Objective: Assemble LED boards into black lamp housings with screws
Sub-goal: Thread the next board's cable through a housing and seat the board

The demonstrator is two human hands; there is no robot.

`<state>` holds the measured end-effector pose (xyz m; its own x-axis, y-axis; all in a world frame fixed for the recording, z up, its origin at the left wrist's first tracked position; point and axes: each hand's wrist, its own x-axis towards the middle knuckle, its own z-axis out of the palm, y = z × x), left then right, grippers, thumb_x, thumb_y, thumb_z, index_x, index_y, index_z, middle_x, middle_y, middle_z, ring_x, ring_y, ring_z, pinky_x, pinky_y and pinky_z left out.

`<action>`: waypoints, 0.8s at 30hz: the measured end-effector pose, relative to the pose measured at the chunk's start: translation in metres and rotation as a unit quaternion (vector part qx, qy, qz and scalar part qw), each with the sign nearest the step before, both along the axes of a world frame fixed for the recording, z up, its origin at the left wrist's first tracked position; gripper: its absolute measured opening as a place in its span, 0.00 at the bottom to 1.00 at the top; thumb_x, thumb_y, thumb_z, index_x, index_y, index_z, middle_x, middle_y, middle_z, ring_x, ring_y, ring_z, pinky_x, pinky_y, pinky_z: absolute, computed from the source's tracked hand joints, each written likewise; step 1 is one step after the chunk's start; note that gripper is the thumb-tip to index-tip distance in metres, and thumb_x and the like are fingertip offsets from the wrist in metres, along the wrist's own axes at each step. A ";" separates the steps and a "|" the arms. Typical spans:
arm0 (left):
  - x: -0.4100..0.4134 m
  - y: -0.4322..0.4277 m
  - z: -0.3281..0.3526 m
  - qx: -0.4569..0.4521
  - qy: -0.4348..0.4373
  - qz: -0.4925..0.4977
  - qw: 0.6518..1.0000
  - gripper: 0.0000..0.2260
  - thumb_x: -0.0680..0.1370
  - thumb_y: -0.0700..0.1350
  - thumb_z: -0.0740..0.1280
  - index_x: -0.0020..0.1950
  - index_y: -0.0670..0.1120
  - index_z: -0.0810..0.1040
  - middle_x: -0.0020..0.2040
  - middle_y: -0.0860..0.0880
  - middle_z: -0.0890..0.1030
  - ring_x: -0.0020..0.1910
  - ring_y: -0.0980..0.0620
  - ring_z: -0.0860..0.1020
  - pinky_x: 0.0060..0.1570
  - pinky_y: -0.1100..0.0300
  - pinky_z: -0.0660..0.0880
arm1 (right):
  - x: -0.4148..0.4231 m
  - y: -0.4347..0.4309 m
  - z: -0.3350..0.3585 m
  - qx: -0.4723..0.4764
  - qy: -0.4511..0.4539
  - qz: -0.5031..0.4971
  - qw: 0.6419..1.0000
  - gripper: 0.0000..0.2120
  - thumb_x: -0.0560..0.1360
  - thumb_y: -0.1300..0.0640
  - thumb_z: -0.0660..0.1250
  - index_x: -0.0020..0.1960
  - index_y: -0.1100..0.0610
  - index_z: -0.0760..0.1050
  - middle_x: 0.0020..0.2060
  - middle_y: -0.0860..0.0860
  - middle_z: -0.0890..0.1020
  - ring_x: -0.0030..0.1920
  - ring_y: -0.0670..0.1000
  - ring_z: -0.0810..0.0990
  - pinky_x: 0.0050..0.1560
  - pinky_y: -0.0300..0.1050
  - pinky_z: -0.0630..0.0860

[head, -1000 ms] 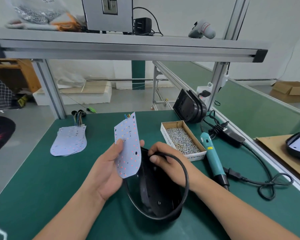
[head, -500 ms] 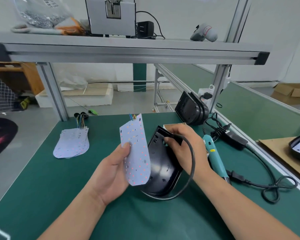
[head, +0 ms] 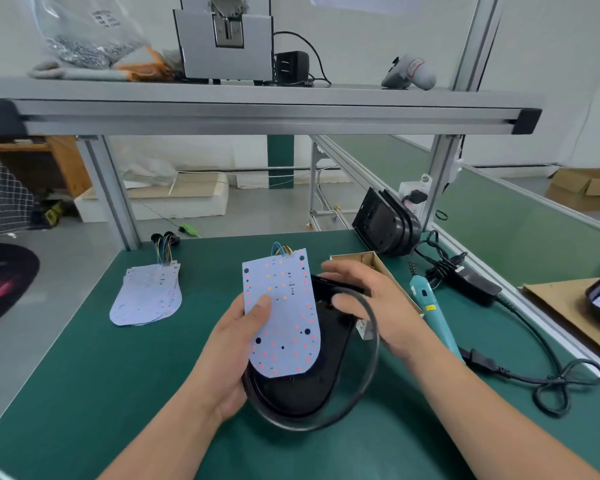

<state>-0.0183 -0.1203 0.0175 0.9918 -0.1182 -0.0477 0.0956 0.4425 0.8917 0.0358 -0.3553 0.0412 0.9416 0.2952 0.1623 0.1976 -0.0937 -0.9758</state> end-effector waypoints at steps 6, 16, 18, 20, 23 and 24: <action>0.002 0.005 -0.002 -0.008 0.006 0.014 1.000 0.18 0.81 0.60 0.70 0.69 0.57 0.81 0.69 0.46 0.83 0.67 0.41 0.82 0.64 0.40 0.80 | 0.006 -0.001 -0.005 0.215 0.134 0.078 0.964 0.24 0.76 0.54 0.61 0.70 0.58 0.78 0.55 0.56 0.86 0.50 0.56 0.86 0.40 0.50 0.83; 0.002 0.004 -0.001 -0.078 0.015 0.011 0.997 0.20 0.86 0.57 0.64 0.76 0.51 0.76 0.71 0.45 0.81 0.68 0.43 0.81 0.59 0.48 0.82 | -0.011 0.019 -0.013 -0.050 0.006 0.052 0.997 0.08 0.79 0.63 0.70 0.54 0.54 0.84 0.46 0.52 0.88 0.46 0.54 0.85 0.48 0.50 0.80; 0.002 0.002 0.001 -0.090 0.012 0.022 0.996 0.22 0.86 0.56 0.62 0.77 0.47 0.75 0.71 0.41 0.81 0.68 0.40 0.81 0.58 0.47 0.83 | -0.015 0.021 -0.012 -0.163 -0.021 0.047 0.985 0.04 0.81 0.57 0.68 0.50 0.54 0.83 0.39 0.45 0.86 0.38 0.45 0.83 0.40 0.43 0.77; 0.003 0.009 0.008 -0.121 0.013 0.046 0.991 0.24 0.85 0.57 0.62 0.76 0.44 0.76 0.69 0.40 0.82 0.66 0.40 0.82 0.55 0.49 0.84 | -0.015 0.020 -0.015 -0.240 -0.030 -0.002 0.970 0.09 0.82 0.55 0.65 0.43 0.56 0.76 0.33 0.50 0.81 0.31 0.50 0.81 0.36 0.46 0.74; 0.008 0.029 0.021 -0.190 0.012 0.103 0.976 0.20 0.86 0.55 0.63 0.70 0.45 0.83 0.66 0.44 0.85 0.63 0.45 0.85 0.51 0.50 0.85 | -0.014 0.015 -0.015 -0.187 0.029 -0.047 0.981 0.12 0.81 0.53 0.62 0.43 0.59 0.75 0.35 0.56 0.85 0.35 0.67 0.84 0.37 0.53 0.77; 0.009 0.035 0.023 -0.209 0.014 0.116 0.971 0.18 0.86 0.55 0.64 0.66 0.46 0.86 0.64 0.45 0.86 0.61 0.46 0.86 0.49 0.50 0.85 | -0.013 0.011 -0.014 -0.160 0.037 -0.056 0.985 0.13 0.80 0.51 0.62 0.43 0.59 0.76 0.36 0.57 0.85 0.34 0.68 0.83 0.36 0.54 0.77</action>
